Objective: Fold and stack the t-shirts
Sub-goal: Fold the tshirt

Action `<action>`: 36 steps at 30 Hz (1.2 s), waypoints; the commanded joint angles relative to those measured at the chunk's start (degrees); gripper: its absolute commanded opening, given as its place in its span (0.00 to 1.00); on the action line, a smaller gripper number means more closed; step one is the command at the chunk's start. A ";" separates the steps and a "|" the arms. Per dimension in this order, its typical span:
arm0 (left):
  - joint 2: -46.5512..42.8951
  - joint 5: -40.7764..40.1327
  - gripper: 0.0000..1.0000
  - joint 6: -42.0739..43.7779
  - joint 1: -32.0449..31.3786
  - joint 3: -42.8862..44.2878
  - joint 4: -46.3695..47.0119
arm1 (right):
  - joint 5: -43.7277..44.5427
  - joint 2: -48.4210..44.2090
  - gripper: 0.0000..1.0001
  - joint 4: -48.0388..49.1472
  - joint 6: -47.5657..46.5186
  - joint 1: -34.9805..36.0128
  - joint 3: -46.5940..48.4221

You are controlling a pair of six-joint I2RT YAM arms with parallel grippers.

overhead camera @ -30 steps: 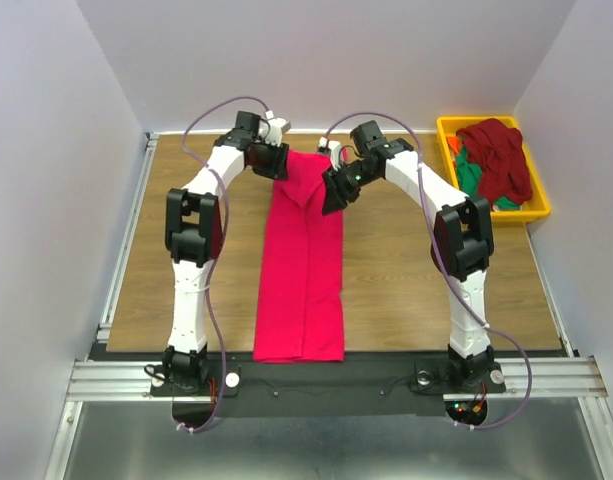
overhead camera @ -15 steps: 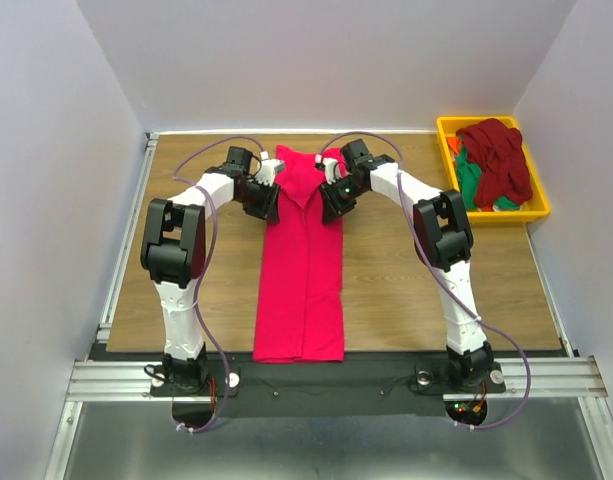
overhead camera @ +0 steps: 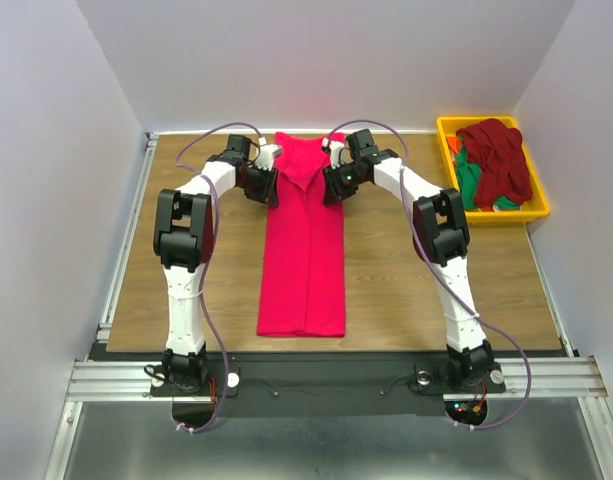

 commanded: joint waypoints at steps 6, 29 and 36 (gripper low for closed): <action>6.76 -0.68 0.40 -2.16 0.81 7.38 -2.13 | 7.27 8.04 0.36 2.09 -3.38 -3.67 7.81; -30.73 0.91 0.64 13.28 2.57 -15.09 5.34 | -0.03 -29.02 0.79 1.30 -15.06 0.28 -15.72; -54.02 2.57 0.99 22.35 2.65 -29.51 11.38 | -4.32 -45.38 1.00 1.47 -20.51 0.99 -28.73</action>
